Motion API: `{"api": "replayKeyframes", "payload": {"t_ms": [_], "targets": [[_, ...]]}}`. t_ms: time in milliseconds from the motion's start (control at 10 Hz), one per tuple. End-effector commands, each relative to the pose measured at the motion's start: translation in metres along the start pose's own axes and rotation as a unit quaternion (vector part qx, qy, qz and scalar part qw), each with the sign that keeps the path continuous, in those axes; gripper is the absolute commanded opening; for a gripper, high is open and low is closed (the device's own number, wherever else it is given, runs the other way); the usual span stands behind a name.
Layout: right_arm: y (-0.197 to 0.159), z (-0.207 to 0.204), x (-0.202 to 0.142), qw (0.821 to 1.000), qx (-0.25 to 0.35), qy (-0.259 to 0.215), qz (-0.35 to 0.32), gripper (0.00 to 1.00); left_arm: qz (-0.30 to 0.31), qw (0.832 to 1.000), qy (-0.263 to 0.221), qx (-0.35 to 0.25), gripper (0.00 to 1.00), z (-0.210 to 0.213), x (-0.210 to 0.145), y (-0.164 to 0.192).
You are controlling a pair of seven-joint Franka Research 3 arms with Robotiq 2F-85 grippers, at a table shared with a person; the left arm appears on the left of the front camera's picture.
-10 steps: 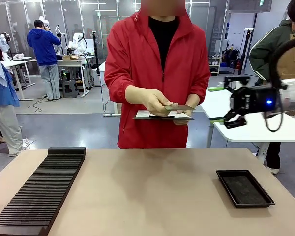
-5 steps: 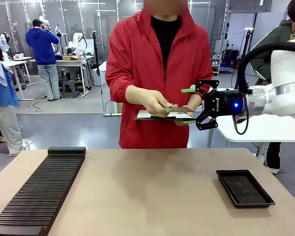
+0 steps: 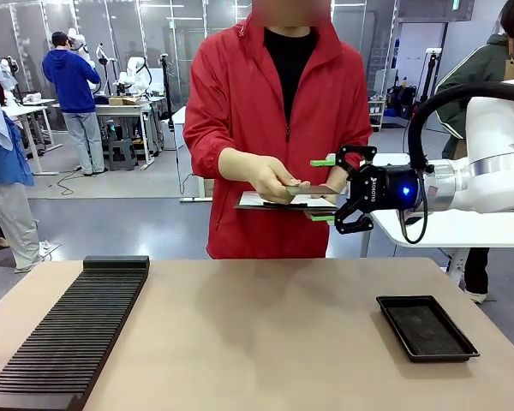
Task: Inspect the PCB.
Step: Pick up the Blank PCB that the human is holding.
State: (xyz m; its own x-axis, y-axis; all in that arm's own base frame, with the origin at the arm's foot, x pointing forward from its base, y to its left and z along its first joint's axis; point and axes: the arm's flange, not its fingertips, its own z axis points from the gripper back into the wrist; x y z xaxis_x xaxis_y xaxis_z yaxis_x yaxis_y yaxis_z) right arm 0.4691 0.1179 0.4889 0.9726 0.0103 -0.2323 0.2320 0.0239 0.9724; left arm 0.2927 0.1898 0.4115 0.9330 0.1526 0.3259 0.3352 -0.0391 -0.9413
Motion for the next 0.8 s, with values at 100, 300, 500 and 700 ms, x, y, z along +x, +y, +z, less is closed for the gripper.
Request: {"api": "replayKeyframes", "payload": {"t_ms": [100, 300, 500, 700], "targets": [[-0.0006, -0.0089, -0.0005, 1.000, 0.026, 0.004, -0.010, 0.00, 0.000, 1.000, 0.001, 0.002, 1.00, 0.0012, -0.0010, -0.0007], [-0.0018, -0.0112, 0.0001, 0.999, 0.031, 0.010, -0.016, 0.00, 0.000, 1.000, 0.001, 0.002, 1.00, 0.0012, -0.0010, -0.0007], [-0.0027, -0.0100, 0.0000, 0.999, 0.034, 0.001, -0.023, 0.06, 0.000, 1.000, 0.001, 0.002, 1.00, 0.0012, -0.0010, -0.0007], [-0.0045, -0.0096, -0.0006, 0.999, 0.045, -0.007, -0.030, 0.00, 0.000, 1.000, 0.001, 0.002, 1.00, 0.0012, -0.0010, -0.0007]]}}
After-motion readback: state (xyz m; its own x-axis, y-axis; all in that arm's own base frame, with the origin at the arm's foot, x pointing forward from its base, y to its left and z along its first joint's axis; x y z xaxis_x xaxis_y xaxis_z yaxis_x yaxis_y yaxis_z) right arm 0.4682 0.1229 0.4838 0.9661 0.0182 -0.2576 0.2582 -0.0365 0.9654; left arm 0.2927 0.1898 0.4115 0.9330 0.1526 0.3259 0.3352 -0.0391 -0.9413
